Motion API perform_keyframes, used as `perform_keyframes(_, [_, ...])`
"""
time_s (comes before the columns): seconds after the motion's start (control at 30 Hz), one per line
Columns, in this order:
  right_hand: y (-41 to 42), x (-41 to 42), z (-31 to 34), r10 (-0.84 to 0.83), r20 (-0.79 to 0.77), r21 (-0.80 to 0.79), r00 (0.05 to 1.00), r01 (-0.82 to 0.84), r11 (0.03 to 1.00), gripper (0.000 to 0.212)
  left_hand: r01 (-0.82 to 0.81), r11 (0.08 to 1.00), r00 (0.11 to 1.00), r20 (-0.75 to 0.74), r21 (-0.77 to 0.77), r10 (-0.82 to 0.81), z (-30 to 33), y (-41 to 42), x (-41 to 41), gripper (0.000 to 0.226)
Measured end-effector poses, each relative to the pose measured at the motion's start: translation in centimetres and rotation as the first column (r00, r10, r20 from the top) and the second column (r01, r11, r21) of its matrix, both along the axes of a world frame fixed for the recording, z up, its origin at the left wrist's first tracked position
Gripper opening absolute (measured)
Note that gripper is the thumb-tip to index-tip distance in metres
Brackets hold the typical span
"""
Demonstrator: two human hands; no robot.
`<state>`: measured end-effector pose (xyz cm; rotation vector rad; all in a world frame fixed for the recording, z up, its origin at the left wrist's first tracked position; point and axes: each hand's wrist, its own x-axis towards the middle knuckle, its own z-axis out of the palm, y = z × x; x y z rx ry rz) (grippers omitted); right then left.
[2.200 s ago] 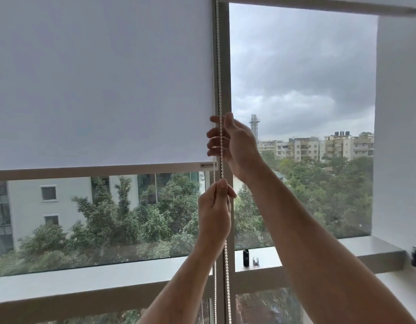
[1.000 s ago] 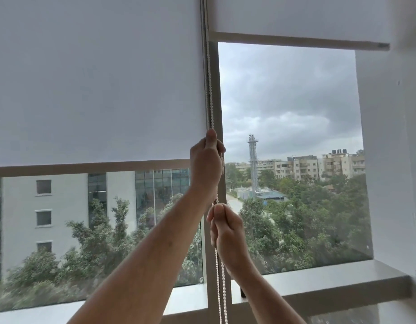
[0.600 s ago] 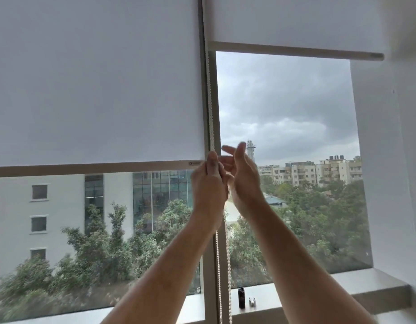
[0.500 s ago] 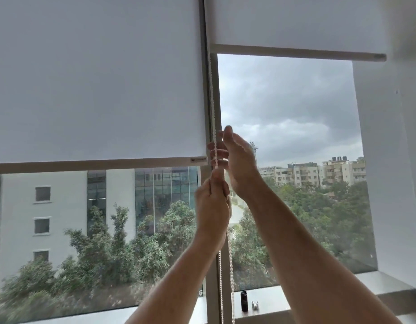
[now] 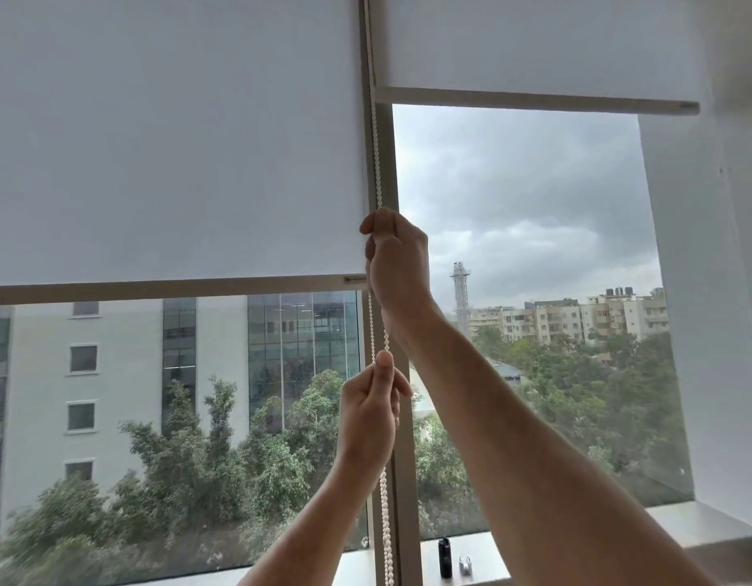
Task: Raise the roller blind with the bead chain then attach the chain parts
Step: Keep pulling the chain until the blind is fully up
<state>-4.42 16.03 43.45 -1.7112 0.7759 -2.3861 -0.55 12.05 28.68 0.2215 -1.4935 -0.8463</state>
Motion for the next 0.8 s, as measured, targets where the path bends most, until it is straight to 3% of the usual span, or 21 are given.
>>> perform_keyframes(0.13, [-0.7, -0.5, -1.6, -0.052, -0.021, -0.022, 0.998, 0.051, 0.998, 0.042, -0.08, 0.994, 0.992, 0.102, 0.076, 0.072, 0.3, -2.2, 0.7, 0.064])
perform_keyframes(0.3, [-1.7, -1.1, -4.9, -0.124, -0.081, -0.018, 0.989, 0.123, 0.992, 0.04, -0.047, 0.99, 0.998, -0.028, 0.131, 0.051, 5.8, -2.5, 1.4, 0.064])
perform_keyframes(0.47, [-2.9, -0.7, -10.1, -0.161, -0.133, -0.021, 0.978, 0.16, 0.987, 0.041, 0.075, 0.994, 0.993, -0.101, 0.079, -0.067, 12.3, -0.9, 1.7, 0.034])
perform_keyframes(0.63, [-3.8, -1.3, -13.8, -0.059, -0.099, 0.027, 0.993, 0.062, 0.998, 0.035, 0.199, 0.97, 0.975, -0.126, 0.139, -0.182, 15.5, 0.8, 0.7, 0.032])
perform_keyframes(0.73, [-4.0, -1.9, -14.1, -0.011, -0.092, 0.038, 0.996, 0.014, 0.999, 0.034, 0.131, 0.985, 0.979, -0.169, 0.112, -0.111, 15.2, 1.4, -0.7, 0.033])
perform_keyframes(0.8, [-4.3, -2.5, -14.2, 0.107, -0.038, 0.088, 0.994, -0.103, 0.991, 0.034, 0.082, 0.994, 0.977, -0.204, 0.07, -0.066, 14.9, 1.5, -1.5, 0.037])
